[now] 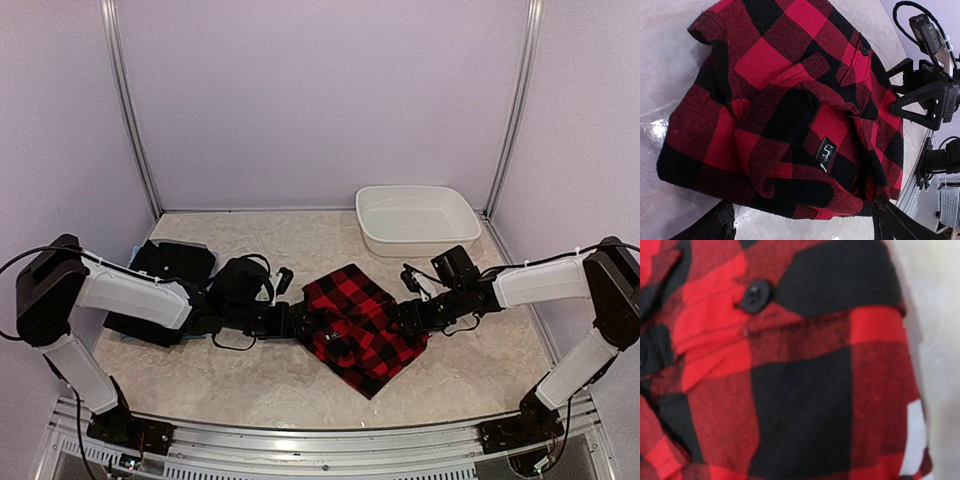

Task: Fold and stack the long sleeve shirts
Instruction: Rotate the square-folded shirt at the center of the board, then pick up the square-folded shirt from the center of the board.

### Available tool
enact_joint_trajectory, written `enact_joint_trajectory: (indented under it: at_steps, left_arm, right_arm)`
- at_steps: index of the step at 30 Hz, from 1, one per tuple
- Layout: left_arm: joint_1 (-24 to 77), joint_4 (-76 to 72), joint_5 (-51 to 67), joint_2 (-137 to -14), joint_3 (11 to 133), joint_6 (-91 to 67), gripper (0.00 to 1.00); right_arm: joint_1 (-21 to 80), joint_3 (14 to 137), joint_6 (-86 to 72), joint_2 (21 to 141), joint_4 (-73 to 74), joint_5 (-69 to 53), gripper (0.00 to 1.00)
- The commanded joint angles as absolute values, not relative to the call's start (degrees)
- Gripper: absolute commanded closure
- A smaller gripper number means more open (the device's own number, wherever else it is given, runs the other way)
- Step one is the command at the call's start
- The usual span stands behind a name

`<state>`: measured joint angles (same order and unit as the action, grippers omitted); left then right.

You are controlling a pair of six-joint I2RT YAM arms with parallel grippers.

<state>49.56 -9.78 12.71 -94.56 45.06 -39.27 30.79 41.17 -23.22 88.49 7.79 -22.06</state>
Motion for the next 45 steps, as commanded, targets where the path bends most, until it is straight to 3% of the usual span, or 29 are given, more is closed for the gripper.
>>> enact_joint_trajectory:
  at_steps: [1, 9, 17, 25, 29, 45]
  left_arm:
    - [49.5, -16.7, 16.6, -97.5, 44.3, -41.7, 0.10]
    - [46.1, -12.7, 13.8, -100.4, 46.1, -42.3, 0.12]
    - [36.9, -6.3, 14.1, -104.1, 52.4, -36.0, 0.13]
    - [31.7, 1.2, 13.3, -98.8, 54.9, -28.9, 0.07]
    - [30.7, 4.3, 18.7, -96.7, 52.8, -29.0, 0.06]
    - [29.5, -16.0, 37.3, -98.7, 39.2, -41.4, 0.07]
  right_arm:
    - [30.5, 37.3, -27.1, 86.8, 2.0, -27.9, 0.20]
    - [37.7, 33.9, -35.0, 84.5, -5.1, -26.1, 0.23]
    - [45.3, 39.1, -38.7, 91.8, -11.3, -25.7, 0.24]
    - [46.1, 43.9, -37.1, 89.4, -4.1, -16.6, 0.22]
    - [44.2, 45.5, -36.0, 88.5, -0.4, -14.1, 0.22]
    - [36.9, 51.6, -36.7, 100.2, -4.5, -22.5, 0.20]
